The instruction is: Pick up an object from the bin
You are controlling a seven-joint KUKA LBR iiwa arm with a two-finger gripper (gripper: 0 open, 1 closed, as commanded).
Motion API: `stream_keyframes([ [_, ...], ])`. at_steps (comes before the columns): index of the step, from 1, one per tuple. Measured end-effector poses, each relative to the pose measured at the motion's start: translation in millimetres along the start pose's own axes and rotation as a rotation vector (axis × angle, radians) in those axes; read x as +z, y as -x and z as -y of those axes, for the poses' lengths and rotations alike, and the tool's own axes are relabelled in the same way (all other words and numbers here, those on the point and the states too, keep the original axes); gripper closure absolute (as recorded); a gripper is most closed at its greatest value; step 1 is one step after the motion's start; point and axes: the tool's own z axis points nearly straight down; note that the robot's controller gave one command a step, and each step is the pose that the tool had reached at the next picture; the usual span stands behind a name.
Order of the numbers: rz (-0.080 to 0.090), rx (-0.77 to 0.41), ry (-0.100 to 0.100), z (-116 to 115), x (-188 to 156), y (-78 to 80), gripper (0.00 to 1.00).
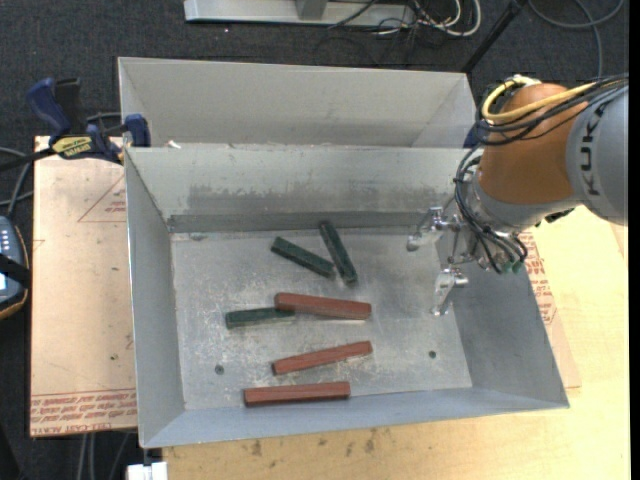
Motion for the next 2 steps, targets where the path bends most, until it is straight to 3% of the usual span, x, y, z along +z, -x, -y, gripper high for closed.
stream_keyframes([
  [1,-0.006,-0.228,0.003,-45,-13,20.3,0.0],
  [2,-0.002,-0.009,0.001,-67,-13,3.0,0.0],
])
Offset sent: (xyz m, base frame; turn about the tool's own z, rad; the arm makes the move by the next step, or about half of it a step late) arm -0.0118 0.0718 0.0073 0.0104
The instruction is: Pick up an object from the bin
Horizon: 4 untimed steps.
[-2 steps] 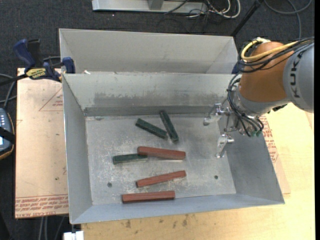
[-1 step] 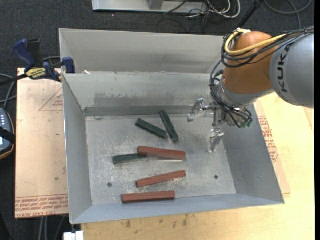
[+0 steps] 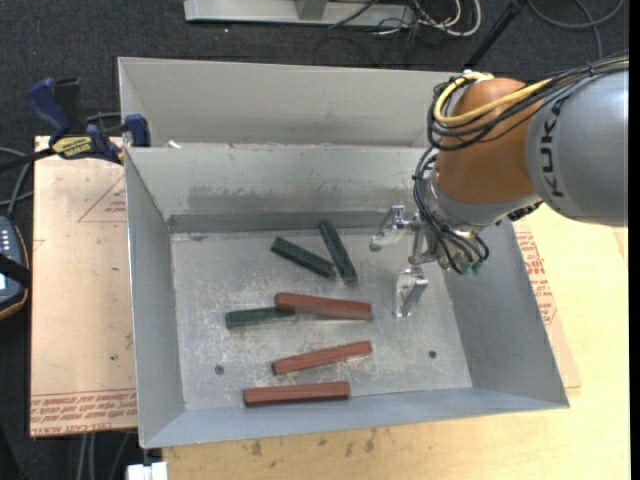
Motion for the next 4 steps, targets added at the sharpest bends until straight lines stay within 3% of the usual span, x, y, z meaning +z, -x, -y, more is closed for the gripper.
stream_keyframes([
  [1,-0.004,-0.064,-0.003,-69,72,49.1,0.0],
  [2,0.024,-0.056,-0.001,-63,62,47.7,1.0],
  [4,0.023,-0.056,-0.001,-63,58,48.7,1.0],
])
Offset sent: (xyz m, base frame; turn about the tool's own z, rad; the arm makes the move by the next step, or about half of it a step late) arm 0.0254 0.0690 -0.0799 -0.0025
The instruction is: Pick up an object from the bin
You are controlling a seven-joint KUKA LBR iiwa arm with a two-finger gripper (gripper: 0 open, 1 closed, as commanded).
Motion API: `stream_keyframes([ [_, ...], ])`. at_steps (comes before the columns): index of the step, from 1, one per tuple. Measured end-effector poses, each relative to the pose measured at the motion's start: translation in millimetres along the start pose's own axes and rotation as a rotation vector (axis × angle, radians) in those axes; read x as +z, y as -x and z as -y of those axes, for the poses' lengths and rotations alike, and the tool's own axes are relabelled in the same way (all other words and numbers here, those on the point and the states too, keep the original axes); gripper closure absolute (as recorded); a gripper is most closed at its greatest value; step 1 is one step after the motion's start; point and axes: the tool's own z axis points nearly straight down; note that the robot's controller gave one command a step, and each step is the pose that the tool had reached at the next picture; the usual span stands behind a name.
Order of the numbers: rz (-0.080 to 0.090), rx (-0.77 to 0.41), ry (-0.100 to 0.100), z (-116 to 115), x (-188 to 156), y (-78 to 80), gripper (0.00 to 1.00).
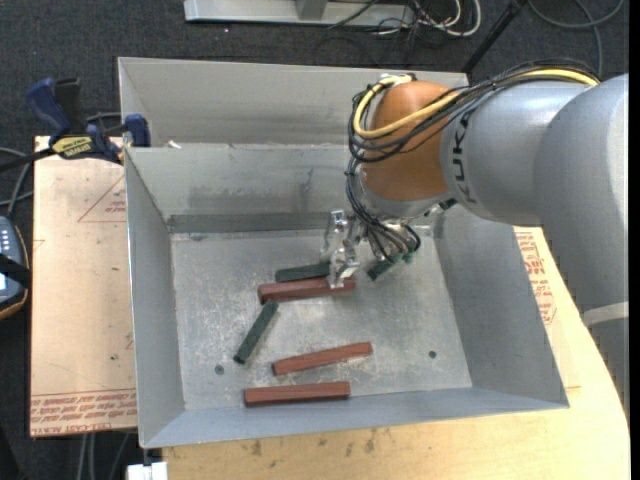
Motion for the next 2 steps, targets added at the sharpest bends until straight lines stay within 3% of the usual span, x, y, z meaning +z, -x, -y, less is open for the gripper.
stream_keyframes([
  [1,-0.02,-0.001,0.001,0,-16,-3.5,1.0],
  [2,-0.025,-0.002,0.002,-1,-43,-4.0,1.0],
])
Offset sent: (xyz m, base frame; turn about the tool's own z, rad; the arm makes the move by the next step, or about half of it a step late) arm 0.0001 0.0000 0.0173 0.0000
